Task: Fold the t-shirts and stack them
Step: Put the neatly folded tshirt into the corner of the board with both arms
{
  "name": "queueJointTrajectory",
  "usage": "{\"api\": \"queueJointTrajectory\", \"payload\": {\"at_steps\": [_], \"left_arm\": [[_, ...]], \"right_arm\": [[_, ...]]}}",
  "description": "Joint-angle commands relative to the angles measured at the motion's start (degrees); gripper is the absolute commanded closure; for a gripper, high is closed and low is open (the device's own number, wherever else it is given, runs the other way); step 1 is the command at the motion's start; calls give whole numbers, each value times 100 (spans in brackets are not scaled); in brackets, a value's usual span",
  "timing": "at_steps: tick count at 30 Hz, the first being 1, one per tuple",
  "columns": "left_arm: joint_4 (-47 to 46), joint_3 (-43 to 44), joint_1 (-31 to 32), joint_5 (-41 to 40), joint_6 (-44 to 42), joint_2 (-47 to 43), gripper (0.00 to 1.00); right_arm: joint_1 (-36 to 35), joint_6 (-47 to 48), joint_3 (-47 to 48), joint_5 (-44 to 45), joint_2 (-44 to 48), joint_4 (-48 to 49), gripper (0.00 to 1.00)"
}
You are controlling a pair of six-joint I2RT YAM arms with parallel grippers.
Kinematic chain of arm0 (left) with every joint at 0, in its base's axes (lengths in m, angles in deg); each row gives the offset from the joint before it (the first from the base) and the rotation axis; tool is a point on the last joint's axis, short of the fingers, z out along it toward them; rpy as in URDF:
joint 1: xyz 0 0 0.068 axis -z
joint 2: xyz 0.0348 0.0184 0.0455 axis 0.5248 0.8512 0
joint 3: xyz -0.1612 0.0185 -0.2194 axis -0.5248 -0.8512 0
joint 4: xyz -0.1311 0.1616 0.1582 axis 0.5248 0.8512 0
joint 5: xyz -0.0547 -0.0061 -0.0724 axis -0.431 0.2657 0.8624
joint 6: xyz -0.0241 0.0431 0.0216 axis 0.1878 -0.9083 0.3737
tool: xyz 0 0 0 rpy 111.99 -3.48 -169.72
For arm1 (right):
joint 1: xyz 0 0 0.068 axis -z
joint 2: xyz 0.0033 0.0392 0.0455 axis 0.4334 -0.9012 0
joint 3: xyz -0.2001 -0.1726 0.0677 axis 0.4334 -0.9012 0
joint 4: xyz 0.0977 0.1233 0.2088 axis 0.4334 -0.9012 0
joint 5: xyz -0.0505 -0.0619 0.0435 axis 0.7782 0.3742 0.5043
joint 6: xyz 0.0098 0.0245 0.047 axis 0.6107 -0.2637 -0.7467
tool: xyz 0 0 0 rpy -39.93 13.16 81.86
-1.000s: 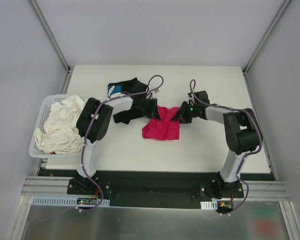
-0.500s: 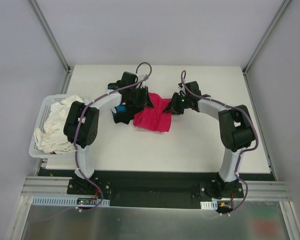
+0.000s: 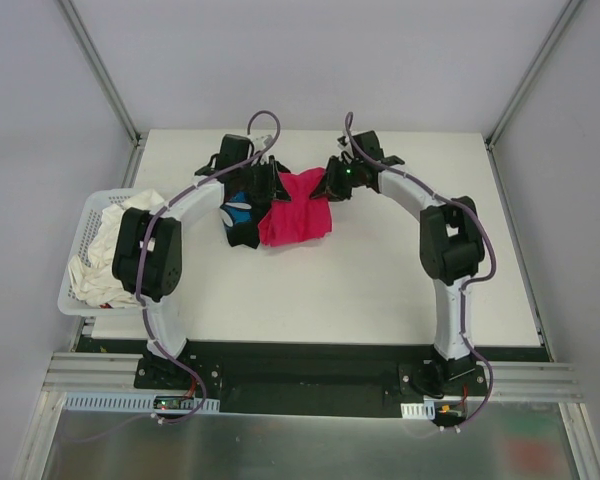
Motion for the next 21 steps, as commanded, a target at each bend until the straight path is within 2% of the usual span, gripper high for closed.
{"api": "queueJointTrajectory", "payload": {"at_steps": [1, 2, 9, 21], "left_arm": [[-164, 184, -90, 53, -13, -239, 100], [-164, 219, -108, 45, -13, -247, 100], [20, 359, -275, -315, -92, -493, 100], [415, 413, -345, -1431, -250, -1232, 100]], "right_arm": [[-151, 153, 1054, 20, -467, -563, 99], [-160, 153, 1413, 29, -548, -738, 99], [-266, 144, 2390, -24, -1040, -1108, 99], [-433, 74, 2629, -129, -1278, -1118, 99]]}}
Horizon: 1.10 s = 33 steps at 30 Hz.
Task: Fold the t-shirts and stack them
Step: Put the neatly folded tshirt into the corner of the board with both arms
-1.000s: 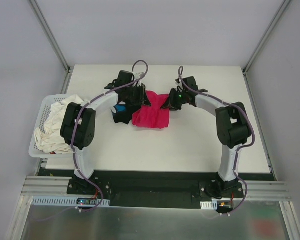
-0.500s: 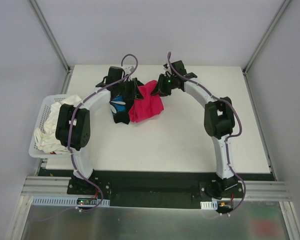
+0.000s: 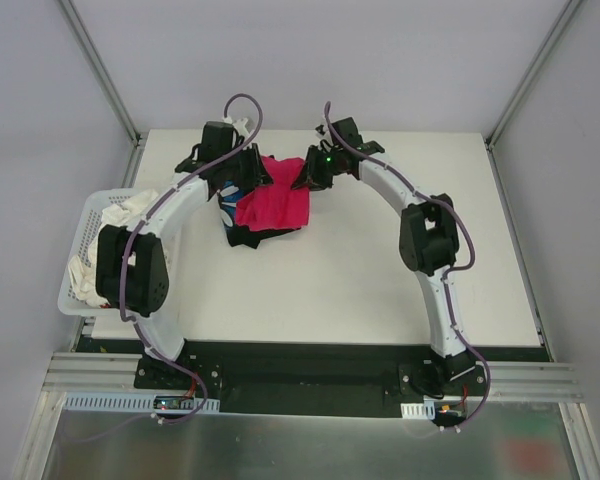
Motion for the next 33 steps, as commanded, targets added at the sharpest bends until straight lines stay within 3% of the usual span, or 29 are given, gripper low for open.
{"api": "queueJointTrajectory", "payload": {"at_steps": [1, 15, 21, 33], "left_arm": [[14, 190, -28, -483, -145, -620, 100], [84, -1102, -186, -1362, -400, -1675, 100], [75, -1217, -353, -1284, -400, -1087, 100], [75, -348, -397, -1020, -488, 302, 100]], "right_arm": [[-138, -64, 308, -94, -98, -16, 99], [-569, -600, 1662, -305, -1091, 107, 99], [-516, -661, 1293, -262, -1127, 424, 99], [55, -802, 1344, -481, -1548, 652, 99]]}}
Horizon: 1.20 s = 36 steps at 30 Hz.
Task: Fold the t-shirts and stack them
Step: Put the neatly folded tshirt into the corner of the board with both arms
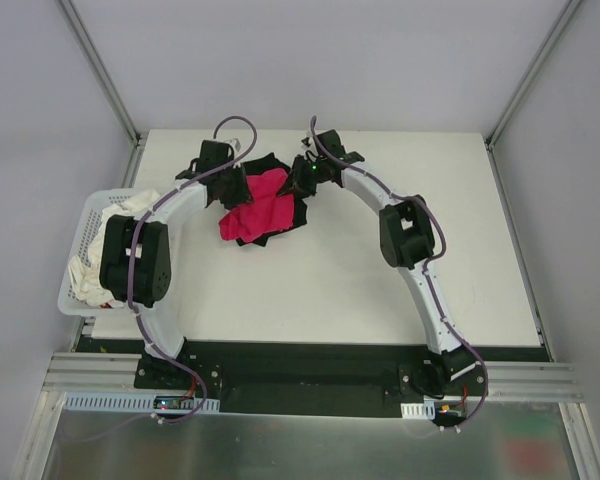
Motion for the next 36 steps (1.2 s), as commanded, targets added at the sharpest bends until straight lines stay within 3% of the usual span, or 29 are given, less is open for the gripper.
{"api": "queueJointTrajectory", "payload": {"at_steps": [1, 13, 26, 36], "left_arm": [[9, 457, -48, 91, -165, 226, 100], [9, 792, -65, 91, -253, 639, 100], [-87, 660, -56, 389, -226, 701, 100], [-474, -227, 321, 539, 99, 508, 100]], "right_arm": [[317, -153, 221, 2, -184, 287, 99], [449, -320, 100, -95, -239, 559, 99], [511, -101, -2053, 63, 1220, 1043, 99], [765, 365, -4259, 221, 2792, 1219, 99]]}}
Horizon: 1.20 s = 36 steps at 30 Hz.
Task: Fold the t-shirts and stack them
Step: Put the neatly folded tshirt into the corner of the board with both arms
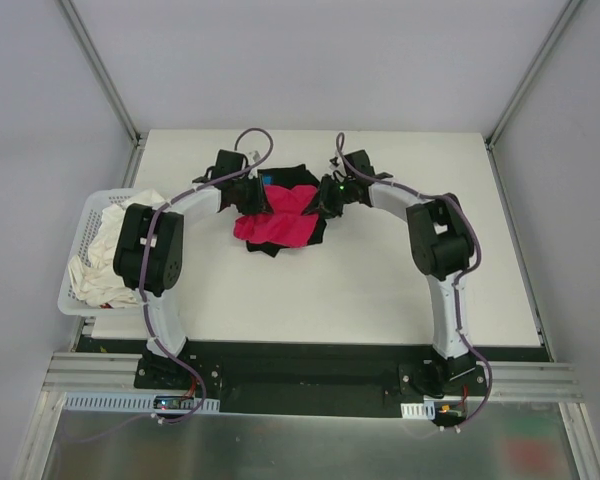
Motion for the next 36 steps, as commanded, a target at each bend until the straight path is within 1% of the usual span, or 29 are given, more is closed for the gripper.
{"api": "queueJointTrajectory", "payload": {"at_steps": [1, 2, 7, 9, 11, 14, 18, 25, 27, 30, 36], "left_arm": [[-61, -400, 166, -298, 25, -288, 100], [-61, -496, 210, -298, 25, -323, 100], [-78, -743, 605, -395, 86, -552, 100], [-78, -787, 702, -421, 77, -595, 100], [-78, -796, 790, -421, 77, -631, 100], [-78, -726, 817, -465, 69, -727, 100], [-70, -594, 817, -606, -80, -886, 100], [-17, -348, 808, -939, -239, -1026, 100], [-17, -261, 791, -1097, -379, -1070, 100], [-8, -111, 686, -1204, -441, -1079, 100], [-8, 135, 545, -1168, -529, -1088, 100]], "right_arm": [[350, 414, -905, 324, 1074, -134, 99], [377, 414, -1220, 333, 1215, -64, 99], [386, 483, -2013, 412, 2049, 25, 99], [386, 528, -2372, 465, 2252, 33, 99], [386, 607, -2532, 500, 2410, 33, 99], [395, 738, -2638, 570, 2359, 25, 99], [403, 888, -2463, 623, 2122, 51, 99], [447, 1011, -1769, 754, 1481, 95, 99], [491, 1099, -1426, 746, 1331, -36, 99], [535, 1371, -873, 834, 1067, -493, 99], [667, 1477, -538, 957, 1066, -722, 99]]}}
